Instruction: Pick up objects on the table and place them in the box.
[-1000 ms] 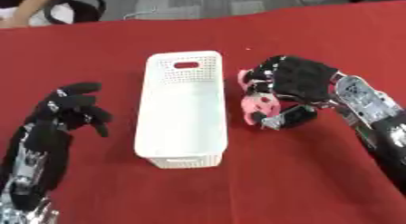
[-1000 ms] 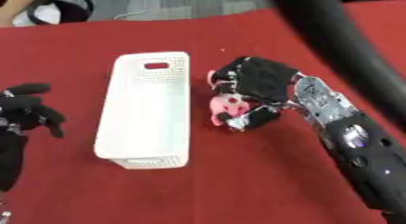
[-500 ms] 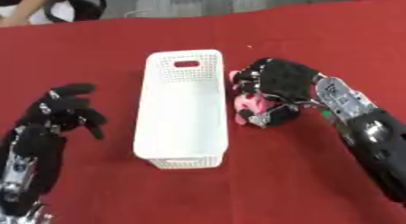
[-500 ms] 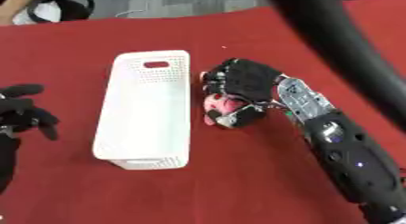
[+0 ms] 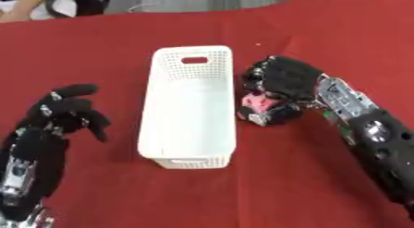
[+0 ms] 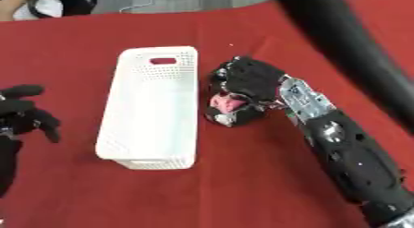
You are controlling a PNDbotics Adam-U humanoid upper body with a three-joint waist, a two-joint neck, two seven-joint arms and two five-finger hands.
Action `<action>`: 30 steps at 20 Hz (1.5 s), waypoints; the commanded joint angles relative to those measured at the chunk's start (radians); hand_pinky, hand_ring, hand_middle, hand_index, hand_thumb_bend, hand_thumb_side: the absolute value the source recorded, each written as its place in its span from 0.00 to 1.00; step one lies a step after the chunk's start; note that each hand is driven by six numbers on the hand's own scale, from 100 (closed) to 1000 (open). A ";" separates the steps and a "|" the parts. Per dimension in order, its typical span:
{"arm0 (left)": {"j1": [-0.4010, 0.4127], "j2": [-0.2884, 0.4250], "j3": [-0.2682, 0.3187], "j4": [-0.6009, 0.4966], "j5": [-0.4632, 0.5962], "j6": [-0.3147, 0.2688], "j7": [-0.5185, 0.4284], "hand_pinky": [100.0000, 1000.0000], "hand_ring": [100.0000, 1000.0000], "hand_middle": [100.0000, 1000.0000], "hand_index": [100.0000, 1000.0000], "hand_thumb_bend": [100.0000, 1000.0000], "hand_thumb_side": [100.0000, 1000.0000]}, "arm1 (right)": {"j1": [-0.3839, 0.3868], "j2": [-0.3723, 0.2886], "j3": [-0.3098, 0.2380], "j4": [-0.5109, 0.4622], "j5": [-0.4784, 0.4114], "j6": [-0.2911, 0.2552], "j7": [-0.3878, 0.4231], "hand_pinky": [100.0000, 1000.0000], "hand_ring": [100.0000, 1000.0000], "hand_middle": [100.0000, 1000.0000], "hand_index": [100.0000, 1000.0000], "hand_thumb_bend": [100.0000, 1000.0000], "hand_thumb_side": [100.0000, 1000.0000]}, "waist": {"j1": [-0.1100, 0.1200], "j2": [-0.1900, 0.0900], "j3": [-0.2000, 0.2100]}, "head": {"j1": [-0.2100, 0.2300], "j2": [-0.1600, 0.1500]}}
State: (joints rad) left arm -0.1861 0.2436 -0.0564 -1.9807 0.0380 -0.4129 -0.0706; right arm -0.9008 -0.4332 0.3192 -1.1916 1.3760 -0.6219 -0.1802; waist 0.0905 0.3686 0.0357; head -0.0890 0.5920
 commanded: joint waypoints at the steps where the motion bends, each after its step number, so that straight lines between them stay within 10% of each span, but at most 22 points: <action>1: -0.007 0.004 0.003 -0.019 0.006 0.001 -0.002 0.30 0.51 0.74 0.71 0.00 0.93 | 0.008 -0.027 0.000 0.017 0.030 -0.002 -0.061 0.00 0.00 0.00 0.03 0.00 0.78 | 0.000 -0.016 -0.002 | -0.012 -0.011; 8: 0.000 0.003 0.005 -0.019 0.004 0.005 -0.003 0.30 0.51 0.74 0.71 0.00 0.93 | 0.025 -0.058 0.011 -0.014 0.040 -0.004 -0.126 0.00 0.00 0.00 0.02 0.00 0.78 | 0.000 -0.026 -0.012 | -0.007 -0.014; 13: 0.010 0.006 0.007 -0.019 0.001 0.008 -0.003 0.30 0.51 0.74 0.71 0.00 0.93 | 0.039 -0.107 0.045 -0.226 0.044 0.068 0.004 0.00 0.00 0.00 0.02 0.00 0.89 | -0.002 -0.034 -0.023 | -0.005 -0.012; 20: 0.015 0.007 0.005 -0.019 -0.001 0.013 -0.010 0.30 0.52 0.74 0.71 0.00 0.93 | 0.031 -0.147 0.073 -0.470 -0.051 0.095 0.161 0.00 0.00 0.00 0.01 0.00 0.80 | -0.005 -0.048 -0.028 | -0.006 -0.019; 30: 0.011 0.015 -0.003 -0.019 0.000 0.013 -0.026 0.30 0.48 0.72 0.71 0.00 0.93 | -0.022 -0.159 0.100 -0.654 -0.168 0.112 0.308 0.00 0.00 0.00 0.01 0.00 0.83 | -0.019 -0.058 -0.025 | 0.002 -0.030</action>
State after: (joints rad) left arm -0.1677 0.2443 -0.0574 -1.9807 0.0365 -0.3983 -0.0912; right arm -0.9022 -0.5793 0.4203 -1.8161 1.2218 -0.5099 0.1137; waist 0.0752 0.3348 0.0089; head -0.0879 0.5799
